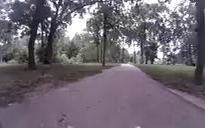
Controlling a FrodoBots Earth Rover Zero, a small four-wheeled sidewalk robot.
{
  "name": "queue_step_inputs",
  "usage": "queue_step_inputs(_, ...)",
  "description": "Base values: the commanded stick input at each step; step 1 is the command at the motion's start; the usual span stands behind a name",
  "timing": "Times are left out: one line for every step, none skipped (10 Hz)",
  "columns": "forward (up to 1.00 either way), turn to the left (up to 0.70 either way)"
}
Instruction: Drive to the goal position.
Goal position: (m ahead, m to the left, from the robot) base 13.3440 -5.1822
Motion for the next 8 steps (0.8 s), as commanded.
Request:
queue_step_inputs(0.70, 0.00)
queue_step_inputs(0.70, 0.00)
queue_step_inputs(0.70, 0.00)
queue_step_inputs(0.70, 0.00)
queue_step_inputs(0.70, 0.00)
queue_step_inputs(0.70, -0.01)
queue_step_inputs(0.70, -0.04)
queue_step_inputs(0.70, -0.14)
